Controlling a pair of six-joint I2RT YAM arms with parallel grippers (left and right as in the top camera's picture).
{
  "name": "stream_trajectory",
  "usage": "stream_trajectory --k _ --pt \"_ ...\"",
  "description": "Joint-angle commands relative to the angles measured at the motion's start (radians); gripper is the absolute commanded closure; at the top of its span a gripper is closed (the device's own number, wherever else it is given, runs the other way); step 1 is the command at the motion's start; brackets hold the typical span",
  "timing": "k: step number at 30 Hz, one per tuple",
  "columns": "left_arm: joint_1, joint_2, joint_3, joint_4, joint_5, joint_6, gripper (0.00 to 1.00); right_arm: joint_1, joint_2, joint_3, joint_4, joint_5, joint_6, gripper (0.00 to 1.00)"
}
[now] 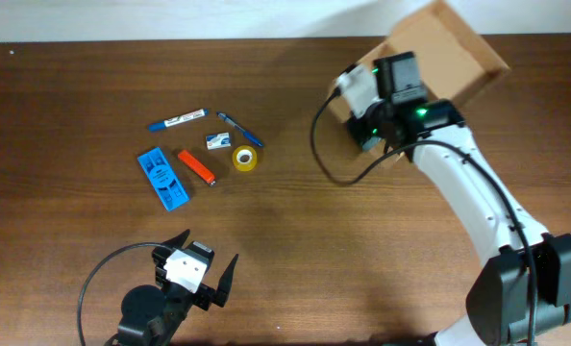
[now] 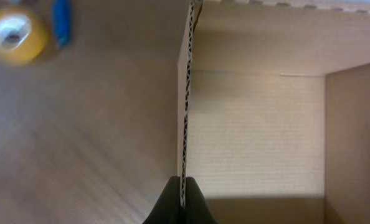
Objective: Pack container
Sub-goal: 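Push the cardboard box leftward toward the objects with the right gripper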
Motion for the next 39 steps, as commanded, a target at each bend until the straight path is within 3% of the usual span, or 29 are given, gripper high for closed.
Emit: stream_trajectory --k 1,4,8,10,16,32,33,35,39 --pt "0.003 -0.005 -0.003 0.003 0.011 -0.009 0.00 0.061 0.002 0.022 -0.056 -0.079 -0.330 0.96" --pt "0.003 -0.005 -0.003 0.003 0.011 -0.009 0.00 0.112 0.002 0.022 -0.151 -0.141 -0.476 0.96" --pt "0.003 -0.005 -0.003 0.003 0.011 -0.009 0.00 0.126 0.002 0.022 -0.249 -0.249 -0.510 0.96" --pt "0.003 -0.005 -0.003 0.003 0.011 -0.009 0.01 0.126 0.002 0.021 -0.282 -0.301 -0.597 0.96" --pt "0.003 -0.005 -0.003 0.003 0.011 -0.009 0.00 0.126 0.005 0.021 -0.329 -0.304 -0.716 0.96" --pt "0.003 -0.005 -0.003 0.003 0.011 -0.009 0.00 0.127 0.109 0.020 -0.288 -0.353 -0.612 0.96" --pt "0.003 -0.005 -0.003 0.003 0.011 -0.009 0.00 0.127 0.109 0.020 -0.288 -0.353 -0.612 0.72" --pt "0.003 -0.005 -0.003 0.003 0.011 -0.009 0.00 0.127 0.109 0.020 -0.288 -0.353 -0.587 0.50" --pt "0.003 -0.005 -0.003 0.003 0.011 -0.009 0.00 0.127 0.101 0.027 -0.289 -0.358 -0.555 0.48"
